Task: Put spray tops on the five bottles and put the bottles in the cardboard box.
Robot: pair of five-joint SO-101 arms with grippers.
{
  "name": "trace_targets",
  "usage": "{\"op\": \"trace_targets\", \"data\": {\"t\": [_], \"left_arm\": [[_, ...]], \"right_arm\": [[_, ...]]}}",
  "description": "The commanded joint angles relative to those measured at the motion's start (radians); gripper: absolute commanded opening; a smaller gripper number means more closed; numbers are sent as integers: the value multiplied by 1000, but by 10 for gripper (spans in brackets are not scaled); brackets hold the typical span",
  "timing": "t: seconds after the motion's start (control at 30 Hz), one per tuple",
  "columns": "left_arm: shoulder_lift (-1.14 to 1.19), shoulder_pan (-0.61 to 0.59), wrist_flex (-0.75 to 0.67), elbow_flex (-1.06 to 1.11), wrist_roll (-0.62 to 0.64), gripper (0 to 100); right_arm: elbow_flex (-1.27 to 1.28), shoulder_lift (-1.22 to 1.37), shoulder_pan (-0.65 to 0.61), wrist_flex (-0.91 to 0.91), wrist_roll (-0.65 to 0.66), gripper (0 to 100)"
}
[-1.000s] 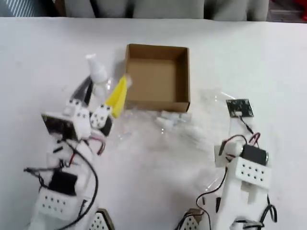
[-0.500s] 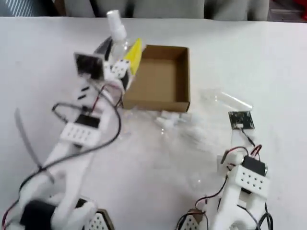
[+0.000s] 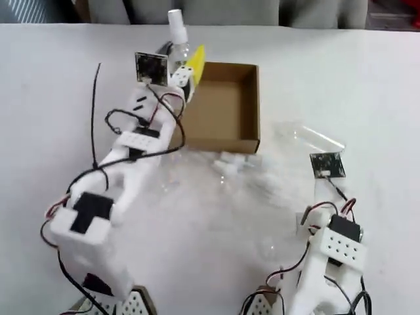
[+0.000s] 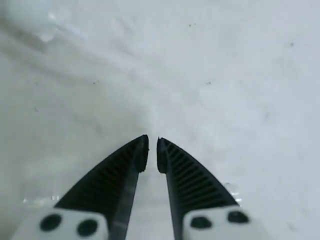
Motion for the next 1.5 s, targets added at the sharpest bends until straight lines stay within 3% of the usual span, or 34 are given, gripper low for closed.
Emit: {"op": "trace_targets", "data": {"t": [0.0, 0.97, 1.47], "left_arm": [[25, -13, -80, -97, -2, 22], [582, -39, -83, -646, -8, 22], [624, -39, -81, -667, -8, 22]], "right_arm": [[-5, -8, -31, -16, 18, 18], [-2, -4, -31, -36, 20, 18], [5, -7, -31, -36, 21, 18]]}}
